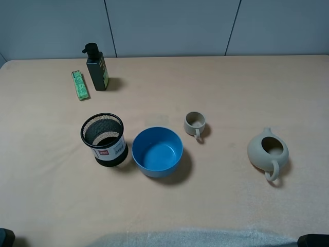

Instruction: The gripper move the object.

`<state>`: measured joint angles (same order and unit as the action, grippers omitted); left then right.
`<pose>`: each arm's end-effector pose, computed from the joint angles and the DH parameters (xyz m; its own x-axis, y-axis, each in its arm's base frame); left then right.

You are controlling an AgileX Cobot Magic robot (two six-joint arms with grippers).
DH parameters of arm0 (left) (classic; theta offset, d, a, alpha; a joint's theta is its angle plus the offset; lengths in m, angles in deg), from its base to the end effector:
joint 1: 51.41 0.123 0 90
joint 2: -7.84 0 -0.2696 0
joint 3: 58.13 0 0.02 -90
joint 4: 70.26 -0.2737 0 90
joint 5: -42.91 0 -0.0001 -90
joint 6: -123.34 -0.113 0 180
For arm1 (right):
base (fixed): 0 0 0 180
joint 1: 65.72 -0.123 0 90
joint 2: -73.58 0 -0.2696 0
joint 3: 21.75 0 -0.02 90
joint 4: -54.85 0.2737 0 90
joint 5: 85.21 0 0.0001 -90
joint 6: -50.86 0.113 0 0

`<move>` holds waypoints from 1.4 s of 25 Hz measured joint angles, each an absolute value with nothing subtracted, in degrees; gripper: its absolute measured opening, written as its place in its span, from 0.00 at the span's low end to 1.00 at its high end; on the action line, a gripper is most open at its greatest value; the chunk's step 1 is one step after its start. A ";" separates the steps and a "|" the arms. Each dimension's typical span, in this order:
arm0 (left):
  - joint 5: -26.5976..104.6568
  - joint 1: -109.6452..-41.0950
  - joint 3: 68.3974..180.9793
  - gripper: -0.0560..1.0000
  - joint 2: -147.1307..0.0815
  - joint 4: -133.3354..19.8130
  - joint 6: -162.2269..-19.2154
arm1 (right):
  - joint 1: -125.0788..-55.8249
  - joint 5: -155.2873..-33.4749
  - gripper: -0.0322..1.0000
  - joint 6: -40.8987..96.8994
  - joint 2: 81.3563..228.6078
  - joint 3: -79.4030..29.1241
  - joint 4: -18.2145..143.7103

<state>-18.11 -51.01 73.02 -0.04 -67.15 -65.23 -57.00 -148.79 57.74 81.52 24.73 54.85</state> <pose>0.0507 -0.0050 0.2743 -0.4572 0.1196 -0.8813 0.0920 0.9920 0.0869 0.0432 -0.0066 0.2826 -0.4425 0.1891 -0.8766 0.2061 0.9728 0.1058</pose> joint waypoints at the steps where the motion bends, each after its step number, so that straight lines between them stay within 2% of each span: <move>1: -18.11 -51.01 73.02 0.99 -0.04 -67.15 -65.23 | -57.00 -148.79 0.70 57.74 81.51 24.73 54.52; 12: -18.11 -51.01 73.02 0.99 -0.04 -67.15 -65.23 | -57.05 -144.45 0.70 54.69 81.51 26.81 52.23; 20: -18.11 -51.01 73.02 0.99 -0.04 -67.15 -65.23 | -62.58 -144.45 0.70 52.31 81.51 26.81 54.45; 35: -18.11 -51.01 73.02 0.99 -0.04 -67.15 -65.23 | -62.87 -144.45 0.70 52.17 81.51 26.81 54.50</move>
<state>-18.11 -51.01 73.02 -0.04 -67.15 -65.23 -62.87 -144.45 52.17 81.51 26.81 54.50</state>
